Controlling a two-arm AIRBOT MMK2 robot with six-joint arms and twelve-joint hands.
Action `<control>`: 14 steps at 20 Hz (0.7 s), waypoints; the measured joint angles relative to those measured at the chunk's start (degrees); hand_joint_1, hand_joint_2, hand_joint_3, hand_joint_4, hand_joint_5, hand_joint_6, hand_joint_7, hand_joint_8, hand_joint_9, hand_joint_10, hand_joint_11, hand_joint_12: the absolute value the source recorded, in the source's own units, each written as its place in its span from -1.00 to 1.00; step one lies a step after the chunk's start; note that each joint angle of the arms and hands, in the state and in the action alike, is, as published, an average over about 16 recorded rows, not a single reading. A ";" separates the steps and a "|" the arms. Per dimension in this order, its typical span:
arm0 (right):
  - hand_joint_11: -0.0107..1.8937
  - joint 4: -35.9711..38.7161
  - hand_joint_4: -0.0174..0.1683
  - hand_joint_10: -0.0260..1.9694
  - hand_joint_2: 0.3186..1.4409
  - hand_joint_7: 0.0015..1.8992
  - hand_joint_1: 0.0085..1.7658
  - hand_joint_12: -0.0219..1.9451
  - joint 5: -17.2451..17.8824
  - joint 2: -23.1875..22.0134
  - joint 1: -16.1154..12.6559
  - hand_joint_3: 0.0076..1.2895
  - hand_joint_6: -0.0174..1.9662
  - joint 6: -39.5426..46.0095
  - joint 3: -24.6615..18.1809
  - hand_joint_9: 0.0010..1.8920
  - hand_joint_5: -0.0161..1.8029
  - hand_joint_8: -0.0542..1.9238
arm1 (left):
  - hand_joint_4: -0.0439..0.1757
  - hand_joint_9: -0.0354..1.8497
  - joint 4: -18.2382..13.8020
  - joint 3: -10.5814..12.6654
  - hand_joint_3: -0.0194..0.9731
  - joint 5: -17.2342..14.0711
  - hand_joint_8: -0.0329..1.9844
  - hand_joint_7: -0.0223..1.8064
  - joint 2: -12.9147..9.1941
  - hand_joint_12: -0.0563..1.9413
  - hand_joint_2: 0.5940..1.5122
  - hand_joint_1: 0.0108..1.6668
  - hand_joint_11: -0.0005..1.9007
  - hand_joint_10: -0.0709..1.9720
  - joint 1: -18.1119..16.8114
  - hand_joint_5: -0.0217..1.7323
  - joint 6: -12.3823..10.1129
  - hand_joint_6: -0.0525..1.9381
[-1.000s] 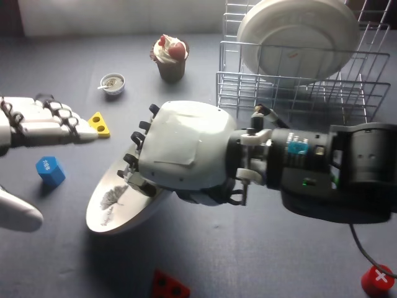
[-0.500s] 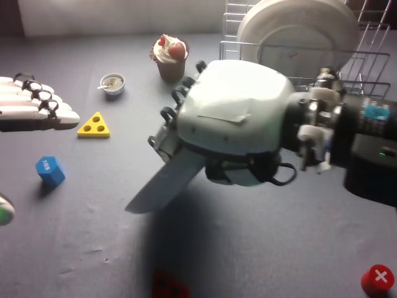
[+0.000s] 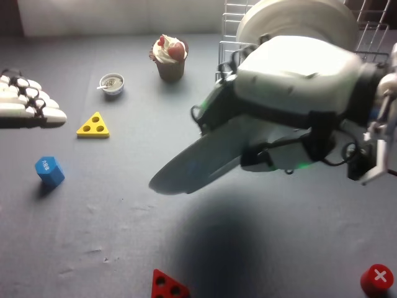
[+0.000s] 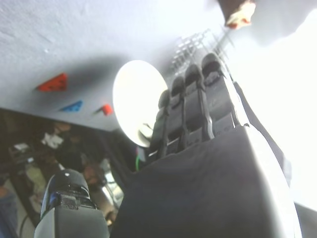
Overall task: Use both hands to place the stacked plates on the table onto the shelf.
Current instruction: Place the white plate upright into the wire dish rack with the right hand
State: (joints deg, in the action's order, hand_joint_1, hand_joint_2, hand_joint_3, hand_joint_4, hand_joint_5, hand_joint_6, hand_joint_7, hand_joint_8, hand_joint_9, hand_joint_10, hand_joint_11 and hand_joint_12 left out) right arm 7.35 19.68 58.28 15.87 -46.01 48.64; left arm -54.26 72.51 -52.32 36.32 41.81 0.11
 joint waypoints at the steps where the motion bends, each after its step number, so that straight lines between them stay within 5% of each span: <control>1: 0.11 -0.46 -0.89 -0.35 0.07 0.20 0.63 0.30 -0.21 -0.62 -0.27 -0.99 -0.09 1.41 -0.06 0.24 0.08 -0.50 | -0.60 -0.83 0.19 -0.06 -0.96 0.15 -0.97 -0.84 -0.08 -0.93 -0.26 -0.97 -0.87 -0.92 -0.09 -0.86 0.00 -0.93; 14: 0.10 -6.43 -0.89 -0.33 0.07 0.17 0.65 0.32 -4.48 -3.22 -5.28 -0.99 -0.11 17.83 5.02 0.23 0.07 -0.44 | -0.61 -0.82 1.70 -0.62 -0.96 0.75 -0.97 -0.82 -0.12 -0.94 -0.26 -0.98 -0.86 -0.92 -0.75 -0.85 0.01 -0.93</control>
State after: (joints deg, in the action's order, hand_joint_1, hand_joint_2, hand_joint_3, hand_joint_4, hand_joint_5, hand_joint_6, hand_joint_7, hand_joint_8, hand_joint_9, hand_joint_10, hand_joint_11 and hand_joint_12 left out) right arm 0.92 15.20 55.06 10.59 -28.17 53.66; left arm -52.55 71.89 -51.57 36.20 41.06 0.12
